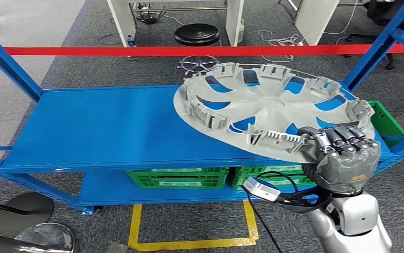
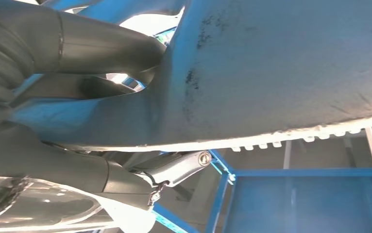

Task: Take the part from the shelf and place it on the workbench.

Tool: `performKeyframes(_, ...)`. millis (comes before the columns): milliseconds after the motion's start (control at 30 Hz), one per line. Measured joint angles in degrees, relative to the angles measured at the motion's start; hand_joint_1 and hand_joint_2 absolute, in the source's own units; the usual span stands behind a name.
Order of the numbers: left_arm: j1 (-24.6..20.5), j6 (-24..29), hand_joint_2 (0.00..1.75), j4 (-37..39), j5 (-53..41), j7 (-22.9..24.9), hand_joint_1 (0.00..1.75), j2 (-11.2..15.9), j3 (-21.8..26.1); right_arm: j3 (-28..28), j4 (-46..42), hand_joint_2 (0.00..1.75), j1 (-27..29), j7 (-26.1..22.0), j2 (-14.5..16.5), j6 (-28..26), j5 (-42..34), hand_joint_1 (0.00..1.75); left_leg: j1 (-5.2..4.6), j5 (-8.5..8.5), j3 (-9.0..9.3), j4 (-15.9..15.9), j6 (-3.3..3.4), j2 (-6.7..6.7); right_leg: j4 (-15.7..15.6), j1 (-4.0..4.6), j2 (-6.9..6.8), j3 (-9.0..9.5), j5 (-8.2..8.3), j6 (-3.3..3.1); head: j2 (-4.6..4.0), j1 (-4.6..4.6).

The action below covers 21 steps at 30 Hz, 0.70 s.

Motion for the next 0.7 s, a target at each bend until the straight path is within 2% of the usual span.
performKeyframes(567,0.02,1.02,0.0,0.0,-0.75,-0.67,0.0,0.01,-0.29,-0.05,-0.31,1.75,0.63,-1.58,0.07,0.01,0.0,1.75,-0.01,-0.02,-0.01,0.02,0.01,0.0,-0.02,-0.02,0.0,0.0,0.01,0.01,-0.01,0.0)
performKeyframes(633,0.02,1.1,0.0,0.0,-0.88,-0.61,0.0,0.04,-0.32,-0.06,-0.31,1.75,0.7,-1.61,0.24,0.0,0.0,1.75,-0.18,-0.12,-0.09,0.23,0.34,-0.01,-0.15,-0.17,-0.07,0.01,0.18,0.27,-0.01,-0.03)
performKeyframes(700,0.05,1.18,0.0,0.0,-0.97,-0.4,0.0,0.09,-0.34,-0.07,-0.33,1.75,0.72,-1.59,0.47,0.01,0.0,1.75,-0.39,0.07,-0.18,0.21,0.94,-0.05,-0.37,-0.29,-0.21,0.08,0.53,0.8,0.0,-0.06)
